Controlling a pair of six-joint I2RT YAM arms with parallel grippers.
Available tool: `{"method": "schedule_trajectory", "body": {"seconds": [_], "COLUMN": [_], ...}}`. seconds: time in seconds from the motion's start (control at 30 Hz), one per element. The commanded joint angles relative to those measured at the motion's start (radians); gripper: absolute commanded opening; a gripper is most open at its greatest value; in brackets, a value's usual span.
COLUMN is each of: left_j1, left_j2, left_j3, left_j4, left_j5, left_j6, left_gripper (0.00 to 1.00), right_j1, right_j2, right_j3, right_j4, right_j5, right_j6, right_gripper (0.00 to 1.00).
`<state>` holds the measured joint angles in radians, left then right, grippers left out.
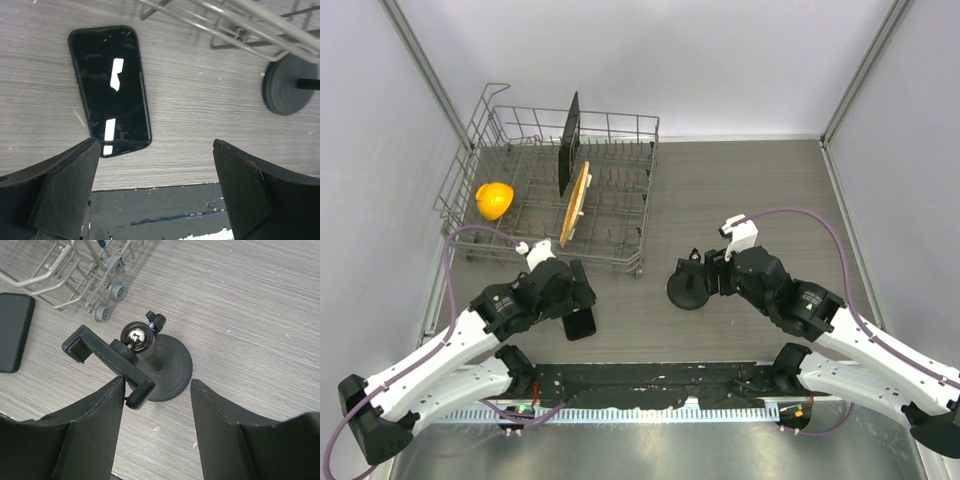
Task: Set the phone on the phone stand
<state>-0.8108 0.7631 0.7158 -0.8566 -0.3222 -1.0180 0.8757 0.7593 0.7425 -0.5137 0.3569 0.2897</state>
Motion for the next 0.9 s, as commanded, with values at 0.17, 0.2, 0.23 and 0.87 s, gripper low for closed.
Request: {"method": "schedule_trajectory", "body": {"seconds": [0.17, 0.2, 0.23, 0.87], "left_j1": [-0.005, -0.013, -0.024, -0.088], "left_j2": [0.243, 0.264, 0.293, 0.363], "left_j3": [0.044, 0.04, 0.031, -0.16], "left_j4": [-0.108, -0.104, -0.098, 0.123], "left_j5": [-0.064, -0.07, -0.081, -0.11], "left_j6": [-0.085, -0.086, -0.094, -0.117], "left_gripper": [1.0, 1.0, 1.0, 1.0], "right_j1": [-0.001, -0.001, -0.003, -0.001], "right_j2": [-0.034, -0.038, -0.041, -0.08], "right_j3": [0.008, 0.002, -0.006, -0.025], "right_j4": [0.064, 0.067, 0.069, 0.112], "right_j5": [0.011, 0.013, 0.014, -0.025], "right_j6": [-0.029, -0.03, -0.03, -0.041], "right_gripper": [0.6, 0.61, 0.61, 0.61]}}
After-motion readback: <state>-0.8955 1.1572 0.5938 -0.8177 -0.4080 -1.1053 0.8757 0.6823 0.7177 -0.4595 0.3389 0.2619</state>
